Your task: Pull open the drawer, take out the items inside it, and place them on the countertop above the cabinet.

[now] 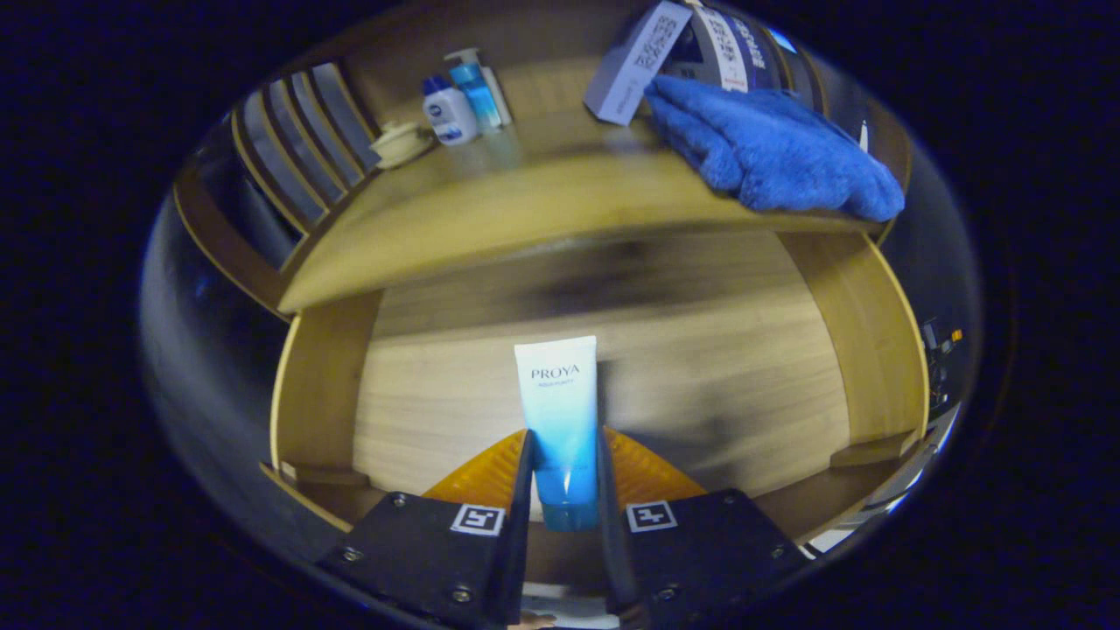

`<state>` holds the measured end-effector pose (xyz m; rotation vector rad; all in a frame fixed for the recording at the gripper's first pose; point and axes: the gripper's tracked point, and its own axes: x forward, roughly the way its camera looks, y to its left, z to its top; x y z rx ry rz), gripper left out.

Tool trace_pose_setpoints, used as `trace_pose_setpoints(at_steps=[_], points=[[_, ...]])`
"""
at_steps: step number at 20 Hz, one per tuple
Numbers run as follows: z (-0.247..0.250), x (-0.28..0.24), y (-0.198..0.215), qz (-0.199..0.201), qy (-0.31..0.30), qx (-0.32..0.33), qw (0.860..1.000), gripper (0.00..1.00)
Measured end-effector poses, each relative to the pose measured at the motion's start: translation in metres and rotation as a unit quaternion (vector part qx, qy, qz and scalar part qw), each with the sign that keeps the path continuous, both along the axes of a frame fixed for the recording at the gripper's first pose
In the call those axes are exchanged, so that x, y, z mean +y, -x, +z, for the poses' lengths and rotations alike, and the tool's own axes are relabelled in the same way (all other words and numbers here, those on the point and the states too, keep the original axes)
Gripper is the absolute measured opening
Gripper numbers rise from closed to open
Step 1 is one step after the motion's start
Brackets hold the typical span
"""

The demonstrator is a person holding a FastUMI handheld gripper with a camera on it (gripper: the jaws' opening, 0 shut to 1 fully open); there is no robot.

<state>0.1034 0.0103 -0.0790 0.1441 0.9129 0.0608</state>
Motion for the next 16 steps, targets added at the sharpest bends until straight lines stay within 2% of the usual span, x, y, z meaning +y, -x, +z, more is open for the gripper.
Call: trace_pose_setpoints(at_steps=[4,7,9,13,16], points=[[0.053,0.009,0.007,0.004,-0.020,-0.062,0.998,0.36],[0.102,0.014,-0.003,-0.001,-0.037,-0.123,0.992,0.36],[0.134,0.016,-0.018,-0.007,-0.040,-0.178,0.983,0.36],[0.185,0.022,-0.058,-0.024,-0.041,-0.287,0.957,0.36],[0.188,0.021,-0.083,-0.038,-0.037,-0.309,0.949,0.36]])
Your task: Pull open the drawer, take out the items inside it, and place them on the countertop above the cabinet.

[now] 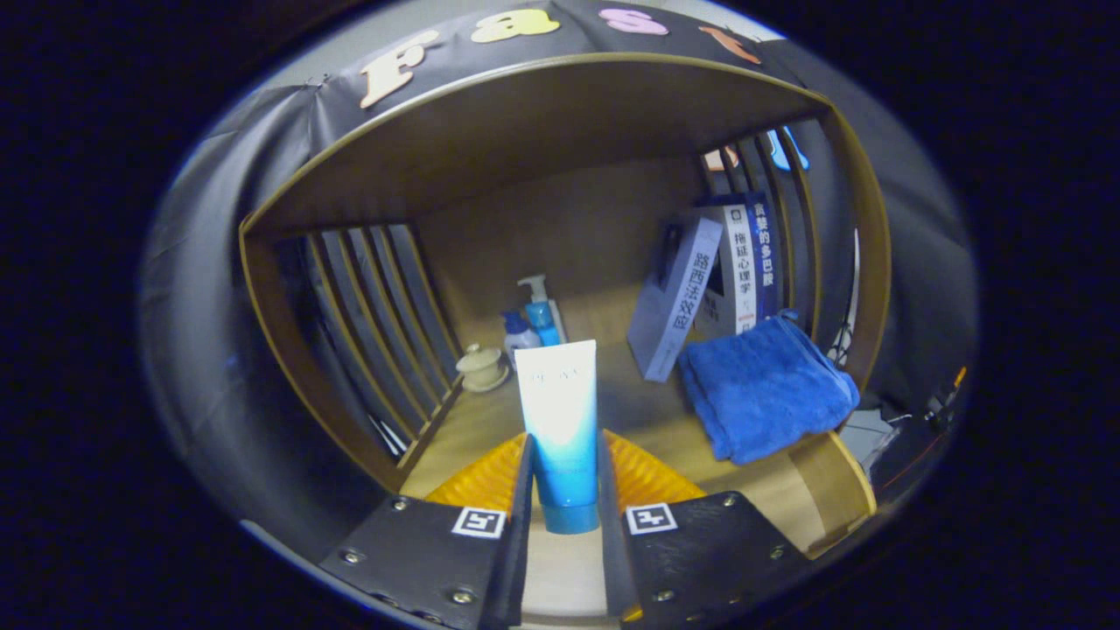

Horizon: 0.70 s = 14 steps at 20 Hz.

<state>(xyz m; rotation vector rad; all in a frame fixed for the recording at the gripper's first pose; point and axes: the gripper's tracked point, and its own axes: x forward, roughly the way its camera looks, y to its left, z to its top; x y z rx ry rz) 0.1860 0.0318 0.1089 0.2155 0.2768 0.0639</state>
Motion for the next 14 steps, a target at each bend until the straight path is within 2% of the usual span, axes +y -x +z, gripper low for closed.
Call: trace_pose_setpoints(at_steps=[6,11,14], points=[[-0.057,-0.003,-0.060,-0.022,-0.004,0.038,0.999,0.36],[-0.093,0.000,-0.092,-0.025,0.007,0.054,0.998,0.36],[-0.109,0.004,-0.096,-0.026,0.011,0.065,0.997,0.36]])
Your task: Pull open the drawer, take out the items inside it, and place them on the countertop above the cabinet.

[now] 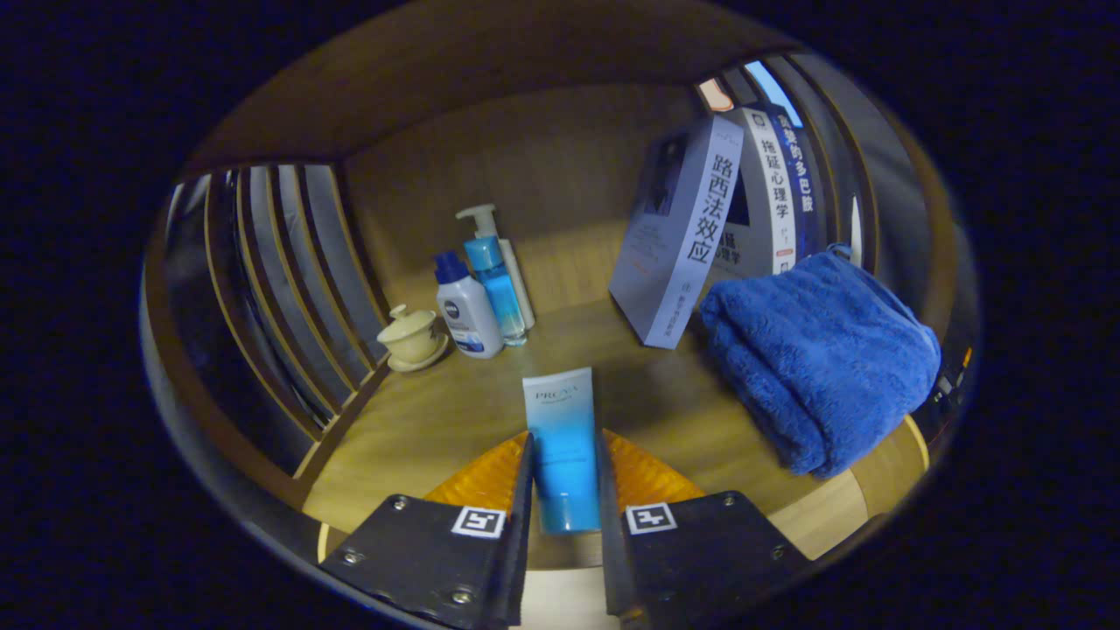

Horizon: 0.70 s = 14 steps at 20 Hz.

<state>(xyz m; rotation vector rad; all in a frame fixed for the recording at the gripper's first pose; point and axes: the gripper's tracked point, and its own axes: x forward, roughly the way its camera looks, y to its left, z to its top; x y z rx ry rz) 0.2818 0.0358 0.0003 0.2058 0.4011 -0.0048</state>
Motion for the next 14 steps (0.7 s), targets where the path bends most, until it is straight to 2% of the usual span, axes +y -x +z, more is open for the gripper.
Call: trace_pose_setpoints(at_steps=[10,12,14], points=[[0.002,-0.005,-0.019,-0.025,-0.014,-0.018,0.999,0.38],[0.009,-0.009,-0.020,-0.025,-0.015,-0.029,0.999,0.44],[0.023,-0.004,-0.010,-0.017,-0.024,-0.041,0.999,0.60]])
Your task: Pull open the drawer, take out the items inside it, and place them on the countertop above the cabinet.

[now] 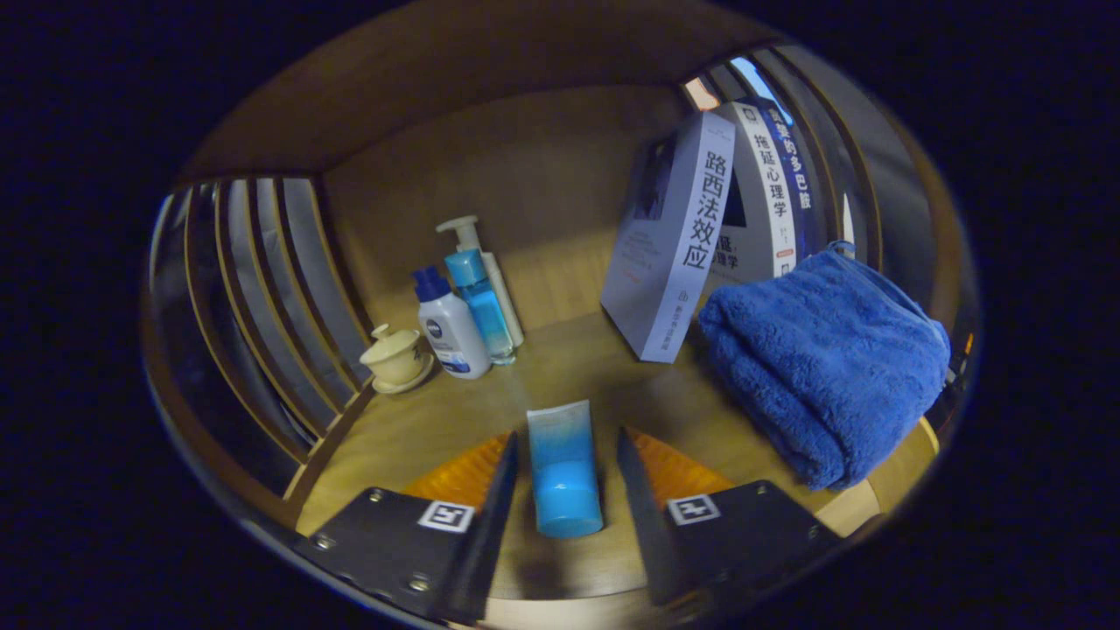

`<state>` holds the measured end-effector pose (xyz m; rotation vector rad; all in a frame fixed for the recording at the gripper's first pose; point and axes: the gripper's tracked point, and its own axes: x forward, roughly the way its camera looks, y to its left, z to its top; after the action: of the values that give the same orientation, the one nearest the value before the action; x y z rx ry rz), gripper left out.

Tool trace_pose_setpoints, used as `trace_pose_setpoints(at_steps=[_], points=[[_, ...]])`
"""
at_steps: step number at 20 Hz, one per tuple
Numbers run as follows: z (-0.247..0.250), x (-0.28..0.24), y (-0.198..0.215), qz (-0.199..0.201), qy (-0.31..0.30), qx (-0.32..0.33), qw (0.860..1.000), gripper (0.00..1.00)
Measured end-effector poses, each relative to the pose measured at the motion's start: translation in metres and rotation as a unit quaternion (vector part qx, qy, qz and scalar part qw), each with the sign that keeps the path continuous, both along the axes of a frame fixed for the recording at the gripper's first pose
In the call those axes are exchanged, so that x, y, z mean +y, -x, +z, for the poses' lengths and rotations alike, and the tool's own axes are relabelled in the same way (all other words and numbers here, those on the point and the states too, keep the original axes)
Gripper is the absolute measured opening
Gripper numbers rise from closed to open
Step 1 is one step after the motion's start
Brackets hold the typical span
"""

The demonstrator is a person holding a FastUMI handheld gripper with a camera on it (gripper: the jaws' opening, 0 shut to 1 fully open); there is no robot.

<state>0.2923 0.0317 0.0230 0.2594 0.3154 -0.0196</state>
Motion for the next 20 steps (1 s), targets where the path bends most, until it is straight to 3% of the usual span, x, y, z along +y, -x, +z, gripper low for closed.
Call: trace_pose_setpoints(at_steps=[5,9,14,20], points=[[0.020,-0.015,0.048,-0.009,0.055,-0.011,0.998,1.00],[0.039,-0.030,0.111,-0.016,0.107,-0.041,0.993,1.00],[0.047,-0.035,0.197,-0.011,0.115,-0.078,0.990,0.99],[0.011,-0.044,0.290,-0.015,0.110,-0.097,0.989,0.99]])
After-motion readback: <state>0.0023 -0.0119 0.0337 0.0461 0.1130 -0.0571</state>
